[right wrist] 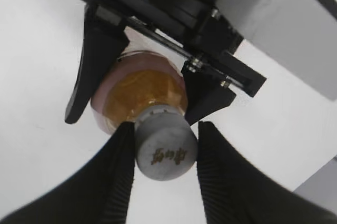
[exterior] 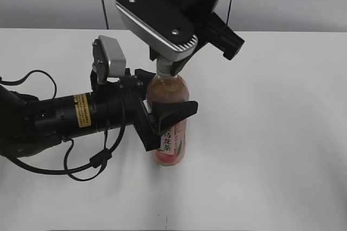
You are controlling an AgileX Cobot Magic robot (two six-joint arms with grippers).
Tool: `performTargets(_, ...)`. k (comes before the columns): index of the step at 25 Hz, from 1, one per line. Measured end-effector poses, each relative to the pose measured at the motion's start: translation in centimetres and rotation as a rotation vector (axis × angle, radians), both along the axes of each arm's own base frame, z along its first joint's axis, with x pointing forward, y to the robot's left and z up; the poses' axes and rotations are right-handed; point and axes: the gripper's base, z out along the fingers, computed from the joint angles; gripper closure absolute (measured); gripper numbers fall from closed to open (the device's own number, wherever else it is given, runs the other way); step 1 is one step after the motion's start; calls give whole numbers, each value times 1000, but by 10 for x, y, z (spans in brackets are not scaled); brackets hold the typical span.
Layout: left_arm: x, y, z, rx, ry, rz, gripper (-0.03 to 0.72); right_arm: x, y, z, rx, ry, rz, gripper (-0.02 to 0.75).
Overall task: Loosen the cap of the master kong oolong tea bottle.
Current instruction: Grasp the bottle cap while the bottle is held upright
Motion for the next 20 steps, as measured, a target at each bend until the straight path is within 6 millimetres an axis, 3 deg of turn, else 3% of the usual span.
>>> performTargets(10, 0, 0, 0, -1, 1, 2, 231, 0, 0, 0, -57, -150, 451, 464)
performTargets(16, 0, 0, 0, -1, 1, 2, 231, 0, 0, 0, -58, -154, 464, 464)
performTargets(20, 0, 0, 0, -1, 1, 2, 231, 0, 0, 0, -45, -120, 362, 464)
